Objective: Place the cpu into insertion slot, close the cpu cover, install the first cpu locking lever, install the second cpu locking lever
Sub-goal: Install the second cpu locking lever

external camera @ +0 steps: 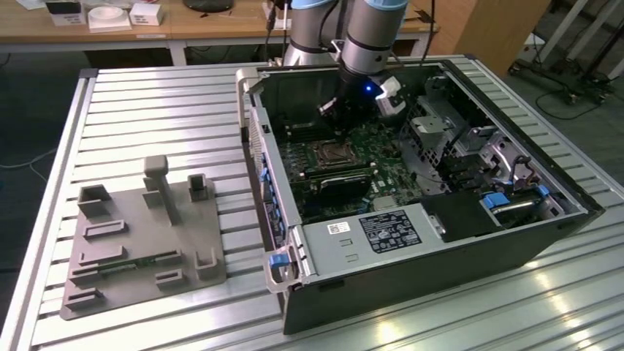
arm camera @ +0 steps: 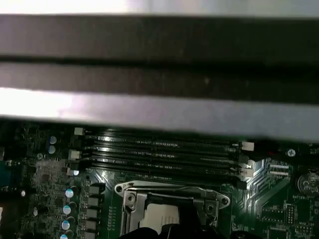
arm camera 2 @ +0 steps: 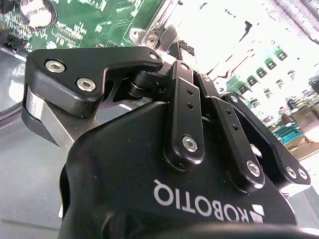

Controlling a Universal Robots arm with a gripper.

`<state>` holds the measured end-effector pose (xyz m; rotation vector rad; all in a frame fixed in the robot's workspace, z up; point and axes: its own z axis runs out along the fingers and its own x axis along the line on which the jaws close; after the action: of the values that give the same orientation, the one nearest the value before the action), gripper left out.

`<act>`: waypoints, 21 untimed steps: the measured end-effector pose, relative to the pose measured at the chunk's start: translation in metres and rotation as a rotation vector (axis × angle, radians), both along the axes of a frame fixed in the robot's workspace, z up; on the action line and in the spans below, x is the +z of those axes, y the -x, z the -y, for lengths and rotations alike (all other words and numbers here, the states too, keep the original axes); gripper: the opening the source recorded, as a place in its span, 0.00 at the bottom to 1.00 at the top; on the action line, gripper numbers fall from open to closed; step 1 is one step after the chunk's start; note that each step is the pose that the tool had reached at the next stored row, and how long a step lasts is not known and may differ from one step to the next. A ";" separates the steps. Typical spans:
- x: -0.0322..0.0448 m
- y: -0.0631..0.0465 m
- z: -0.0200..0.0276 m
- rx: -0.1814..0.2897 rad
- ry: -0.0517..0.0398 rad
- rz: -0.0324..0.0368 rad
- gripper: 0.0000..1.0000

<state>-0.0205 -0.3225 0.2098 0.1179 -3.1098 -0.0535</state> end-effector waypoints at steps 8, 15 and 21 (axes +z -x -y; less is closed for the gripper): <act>-0.0001 -0.003 0.0093 0.000 0.0019 -0.0005 0.11; 0.0031 -0.006 0.0123 0.000 0.0038 -0.0017 0.11; 0.0101 -0.006 0.0170 0.000 0.0037 -0.0017 0.11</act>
<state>-0.0148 -0.3395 0.2199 0.1177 -3.1081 -0.0479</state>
